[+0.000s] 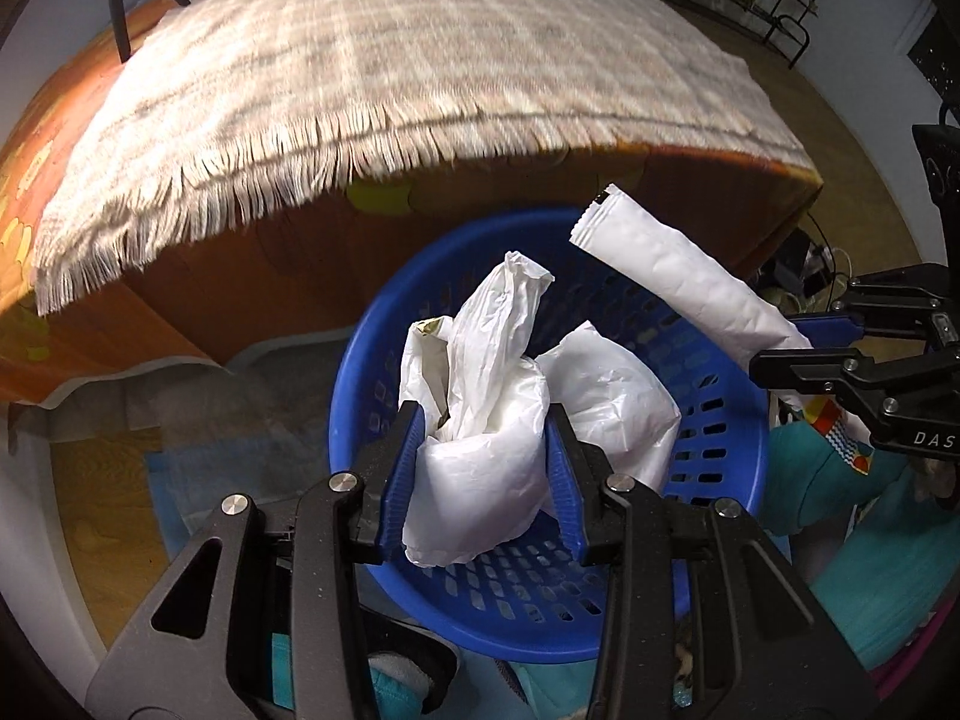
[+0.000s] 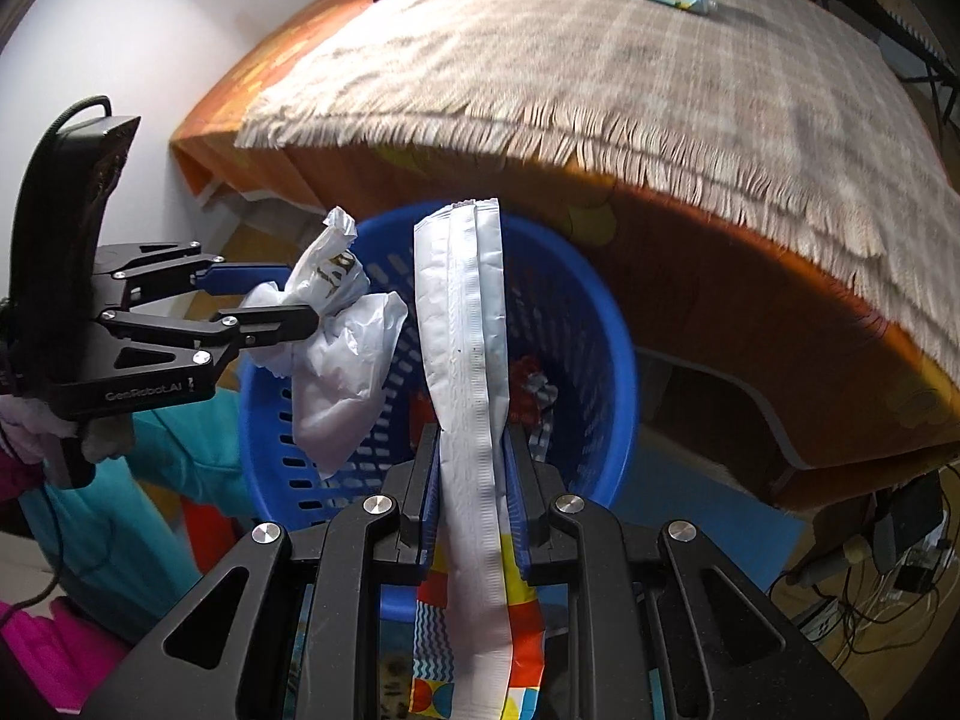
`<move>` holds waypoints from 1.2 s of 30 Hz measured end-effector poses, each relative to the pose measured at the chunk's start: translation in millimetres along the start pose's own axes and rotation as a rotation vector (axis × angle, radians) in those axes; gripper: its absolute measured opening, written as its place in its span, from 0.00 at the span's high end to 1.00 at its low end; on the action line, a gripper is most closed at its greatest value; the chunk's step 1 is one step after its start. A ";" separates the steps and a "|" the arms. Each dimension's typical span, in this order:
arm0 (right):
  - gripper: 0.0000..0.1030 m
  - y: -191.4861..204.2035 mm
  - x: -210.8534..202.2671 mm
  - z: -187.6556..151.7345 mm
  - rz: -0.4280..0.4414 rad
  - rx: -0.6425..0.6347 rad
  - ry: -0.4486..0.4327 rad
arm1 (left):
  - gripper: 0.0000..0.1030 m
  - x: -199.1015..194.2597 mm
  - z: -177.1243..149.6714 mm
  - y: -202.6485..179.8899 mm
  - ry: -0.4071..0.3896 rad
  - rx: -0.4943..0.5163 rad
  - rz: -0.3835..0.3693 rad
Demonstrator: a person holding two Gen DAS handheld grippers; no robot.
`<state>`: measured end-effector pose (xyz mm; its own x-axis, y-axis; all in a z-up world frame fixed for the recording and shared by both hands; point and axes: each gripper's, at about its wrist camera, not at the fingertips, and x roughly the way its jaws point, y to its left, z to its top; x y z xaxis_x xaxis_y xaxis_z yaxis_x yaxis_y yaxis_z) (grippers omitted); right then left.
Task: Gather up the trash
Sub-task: 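Open both tools to drop the bag and strip into the wastebasket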
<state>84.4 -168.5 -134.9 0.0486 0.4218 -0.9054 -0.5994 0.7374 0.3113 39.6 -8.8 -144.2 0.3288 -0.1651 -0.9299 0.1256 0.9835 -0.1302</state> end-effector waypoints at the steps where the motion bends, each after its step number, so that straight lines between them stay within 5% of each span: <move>1: 0.83 0.3 2.6 0.4 0.000 0.001 0.004 | 0.62 1.5 -0.8 0.1 0.002 -0.001 -0.001; 15: 0.81 -2.4 21.1 2.9 -0.001 0.026 0.032 | 0.52 19.9 -3.6 -6.6 0.031 0.010 0.005; 17: 0.79 -2.7 23.2 3.5 -0.006 0.031 0.034 | 0.41 20.6 -4.1 -7.3 0.027 0.010 0.006; 22: 0.58 -6.1 23.4 2.3 -0.026 0.039 0.032 | 0.39 20.4 -3.6 -6.9 0.024 0.009 0.012; 36: 0.41 -12.0 16.5 4.0 -0.095 0.048 0.020 | 0.28 15.7 0.5 1.5 0.007 -0.009 0.027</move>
<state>95.6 -168.3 -152.4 0.0871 0.3388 -0.9368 -0.5540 0.7980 0.2371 45.4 -9.9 -158.8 0.3258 -0.1377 -0.9354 0.1087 0.9882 -0.1076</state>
